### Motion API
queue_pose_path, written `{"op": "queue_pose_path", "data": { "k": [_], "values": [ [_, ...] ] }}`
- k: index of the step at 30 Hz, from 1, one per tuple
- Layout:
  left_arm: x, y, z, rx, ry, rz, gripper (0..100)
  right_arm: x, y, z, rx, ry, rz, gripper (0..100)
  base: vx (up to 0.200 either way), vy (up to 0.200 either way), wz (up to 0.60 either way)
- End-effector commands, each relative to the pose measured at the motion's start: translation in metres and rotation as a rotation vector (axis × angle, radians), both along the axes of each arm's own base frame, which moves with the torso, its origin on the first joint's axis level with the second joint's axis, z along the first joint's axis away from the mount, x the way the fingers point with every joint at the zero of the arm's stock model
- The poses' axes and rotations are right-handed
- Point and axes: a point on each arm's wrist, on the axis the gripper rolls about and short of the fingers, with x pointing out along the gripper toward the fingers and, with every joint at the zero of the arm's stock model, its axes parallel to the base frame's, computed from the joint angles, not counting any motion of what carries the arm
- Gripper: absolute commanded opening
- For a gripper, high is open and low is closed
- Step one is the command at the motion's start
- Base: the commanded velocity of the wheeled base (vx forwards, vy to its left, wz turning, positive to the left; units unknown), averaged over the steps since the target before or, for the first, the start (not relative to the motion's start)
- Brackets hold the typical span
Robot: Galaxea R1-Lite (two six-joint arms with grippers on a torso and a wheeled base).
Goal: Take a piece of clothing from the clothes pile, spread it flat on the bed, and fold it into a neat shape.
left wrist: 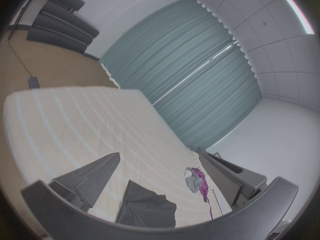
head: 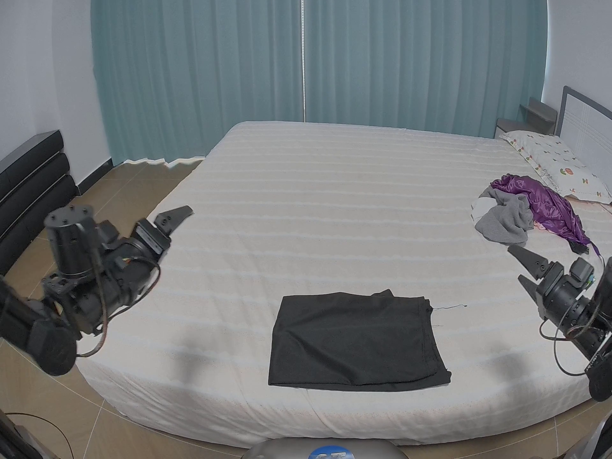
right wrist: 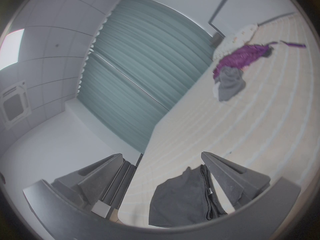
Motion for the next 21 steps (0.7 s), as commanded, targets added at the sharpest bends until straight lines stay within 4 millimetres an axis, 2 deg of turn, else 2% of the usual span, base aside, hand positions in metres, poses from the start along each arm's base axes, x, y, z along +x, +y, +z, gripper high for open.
{"op": "queue_pose_path", "data": {
  "k": [1, 2, 3, 4, 6, 8, 9, 10, 15, 19, 21],
  "values": [
    [-0.104, 0.038, 0.054, 0.092, -0.291, 0.125, 100, -0.081, -0.003, 0.051, -0.087, -0.275, -0.023, 100, 0.0, 0.0, 0.0],
    [-0.114, 0.041, 0.058, 0.11, -0.328, 0.132, 100, -0.091, -0.004, 0.052, -0.098, -0.277, -0.026, 100, 0.0, 0.0, 0.0],
    [-0.116, 0.042, 0.058, 0.113, -0.332, 0.132, 100, -0.092, -0.004, 0.052, -0.101, -0.278, -0.026, 100, 0.0, 0.0, 0.0],
    [-0.135, 0.046, 0.062, 0.151, -0.383, 0.146, 100, -0.112, -0.005, 0.051, -0.136, -0.281, -0.026, 100, 0.0, 0.0, 0.0],
    [-0.155, 0.052, 0.063, 0.224, -0.412, 0.187, 100, -0.135, -0.007, 0.046, -0.216, -0.295, -0.026, 100, 0.0, 0.0, 0.0],
    [-0.157, 0.052, 0.063, 0.232, -0.412, 0.188, 100, -0.137, -0.007, 0.046, -0.221, -0.297, -0.027, 100, 0.0, 0.0, 0.0],
    [-0.184, 0.06, 0.066, 0.307, -0.442, 0.234, 100, -0.164, -0.008, 0.036, -0.348, -0.31, -0.014, 100, 0.0, 0.0, 0.0],
    [-0.196, 0.063, 0.067, 0.321, -0.459, 0.24, 100, -0.173, -0.009, 0.033, -0.389, -0.309, -0.012, 100, 0.0, 0.0, 0.0],
    [-0.242, 0.075, 0.057, 0.427, -0.488, 0.285, 100, -0.212, -0.012, 0.028, -0.523, -0.311, 0.023, 100, 0.0, 0.0, 0.0],
    [-0.273, 0.082, 0.048, 0.516, -0.531, 0.346, 100, -0.24, -0.016, 0.035, -0.633, -0.345, 0.048, 100, 0.0, 0.0, 0.0],
    [-0.284, 0.083, 0.044, 0.556, -0.537, 0.394, 100, -0.246, -0.017, 0.041, -0.672, -0.339, 0.035, 100, 0.0, 0.0, 0.0]
  ]
}}
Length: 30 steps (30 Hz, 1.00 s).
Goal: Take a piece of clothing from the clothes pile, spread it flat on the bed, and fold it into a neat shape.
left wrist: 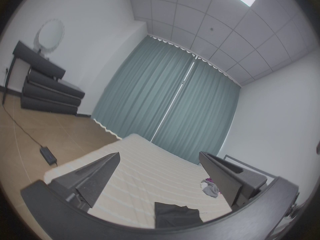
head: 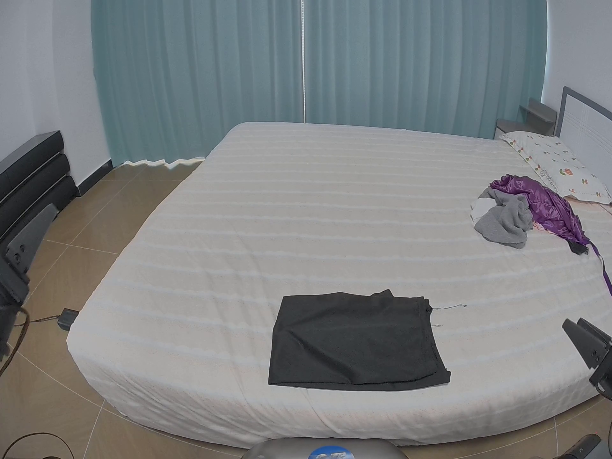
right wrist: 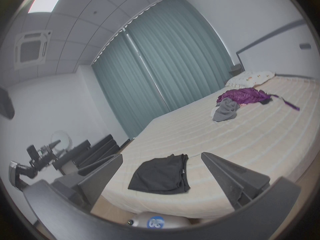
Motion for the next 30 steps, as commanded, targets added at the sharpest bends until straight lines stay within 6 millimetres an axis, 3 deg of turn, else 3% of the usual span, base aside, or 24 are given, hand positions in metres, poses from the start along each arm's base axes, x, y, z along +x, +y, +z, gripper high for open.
{"op": "queue_pose_path", "data": {
  "k": [1, 7, 14, 18, 23, 27, 30],
  "values": [
    [-0.115, 0.027, -0.022, 0.21, -0.213, 0.223, 100, -0.098, -0.011, 0.012, -0.282, -0.263, 0.028, 100, 0.0, 0.0, 0.0],
    [-0.141, 0.026, -0.035, 0.304, -0.276, 0.336, 100, -0.099, -0.015, 0.015, -0.398, -0.264, -0.176, 100, 0.0, 0.0, 0.0],
    [-0.15, 0.023, -0.042, 0.356, -0.313, 0.36, 100, -0.104, -0.02, 0.024, -0.434, -0.226, -0.397, 100, 0.0, 0.0, 0.0],
    [-0.15, 0.022, -0.049, 0.414, -0.293, 0.363, 100, -0.112, -0.021, 0.034, -0.461, -0.154, -0.459, 100, 0.0, 0.0, 0.0],
    [-0.143, 0.021, -0.063, 0.428, -0.264, 0.311, 100, -0.124, -0.017, 0.015, -0.48, -0.097, -0.484, 100, 0.0, 0.0, 0.0],
    [-0.132, 0.02, -0.082, 0.456, -0.234, 0.249, 100, -0.128, -0.01, 0.009, -0.428, -0.189, -0.345, 100, 0.0, 0.0, 0.0],
    [-0.124, 0.019, -0.097, 0.471, -0.251, 0.218, 100, -0.125, -0.01, 0.014, -0.351, -0.268, -0.35, 100, 0.0, 0.0, 0.0]
  ]
}}
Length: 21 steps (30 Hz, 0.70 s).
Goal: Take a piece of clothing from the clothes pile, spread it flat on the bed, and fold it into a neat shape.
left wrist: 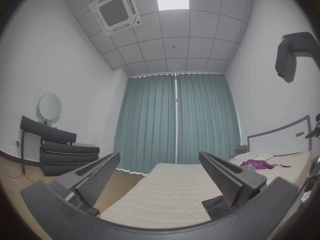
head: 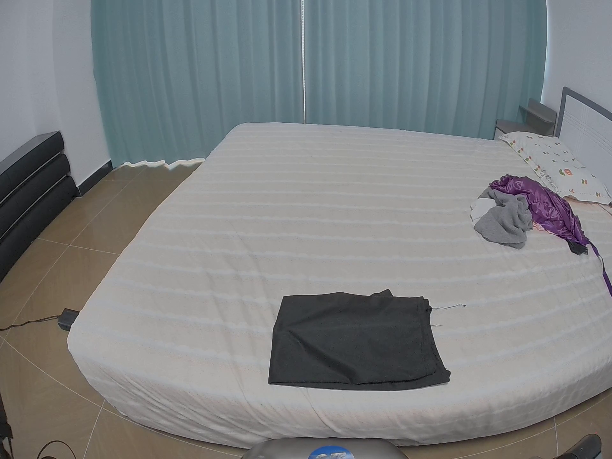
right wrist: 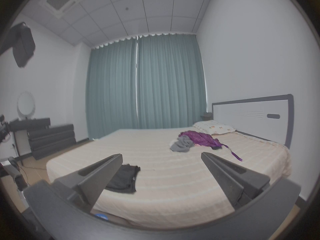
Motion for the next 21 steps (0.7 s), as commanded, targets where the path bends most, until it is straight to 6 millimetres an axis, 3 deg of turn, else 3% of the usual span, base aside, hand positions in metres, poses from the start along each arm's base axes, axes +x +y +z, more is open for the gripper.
{"op": "queue_pose_path", "data": {
  "k": [1, 4, 8, 11, 16, 21],
  "values": [
    [0.014, -0.002, -0.033, 0.033, 0.022, -0.049, 100, -0.001, 0.003, -0.004, 0.065, -0.131, 0.034, 100, 0.0, 0.0, 0.0],
    [0.015, -0.002, -0.035, 0.023, 0.04, -0.053, 100, 0.013, 0.003, -0.014, 0.061, -0.169, 0.033, 100, 0.0, 0.0, 0.0],
    [0.017, -0.001, -0.04, 0.032, 0.099, -0.048, 100, 0.043, 0.004, -0.056, -0.039, -0.252, 0.048, 100, 0.0, 0.0, 0.0],
    [0.019, -0.001, -0.049, 0.032, 0.184, -0.049, 100, 0.044, 0.004, -0.058, -0.055, -0.237, 0.081, 100, 0.0, 0.0, 0.0],
    [0.022, -0.001, -0.065, 0.019, 0.34, -0.052, 100, 0.047, 0.005, -0.075, -0.036, -0.066, 0.089, 100, 0.0, 0.0, 0.0],
    [0.022, -0.002, -0.065, 0.016, 0.347, -0.057, 100, 0.047, 0.005, -0.075, 0.015, -0.068, 0.093, 100, 0.0, 0.0, 0.0]
  ]
}}
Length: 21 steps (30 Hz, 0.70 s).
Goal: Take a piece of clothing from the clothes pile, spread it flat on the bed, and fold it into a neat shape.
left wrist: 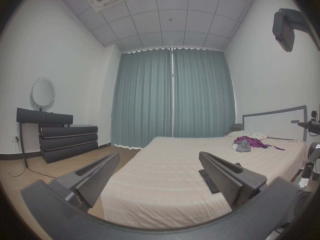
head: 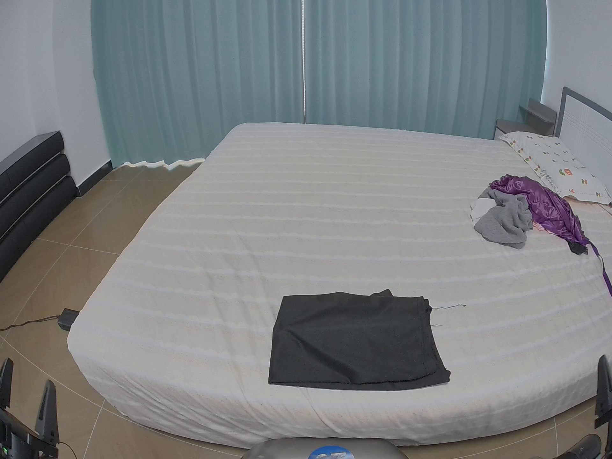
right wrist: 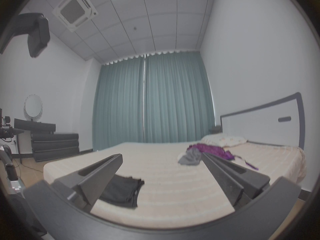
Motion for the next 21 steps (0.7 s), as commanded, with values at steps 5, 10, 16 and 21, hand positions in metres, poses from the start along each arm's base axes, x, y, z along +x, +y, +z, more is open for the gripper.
{"op": "queue_pose_path", "data": {
  "k": [5, 10, 16, 21],
  "values": [
    [0.0019, -0.001, -0.0151, 0.016, 0.107, -0.041, 100, 0.0032, -0.0002, -0.0272, 0.013, 0.223, -0.015, 100, 0.0, 0.0, 0.0],
    [0.0018, -0.0004, -0.0236, 0.048, 0.198, -0.019, 100, 0.0038, -0.0001, -0.0288, 0.001, 0.226, -0.006, 100, 0.0, 0.0, 0.0],
    [0.0021, -0.0006, -0.022, 0.048, 0.175, -0.025, 100, 0.0037, 0.0002, -0.0286, -0.02, 0.227, 0.003, 100, 0.0, 0.0, 0.0],
    [0.0021, -0.0005, -0.022, 0.051, 0.175, -0.023, 100, 0.0037, 0.0002, -0.0287, -0.011, 0.223, 0.007, 100, 0.0, 0.0, 0.0]
  ]
}}
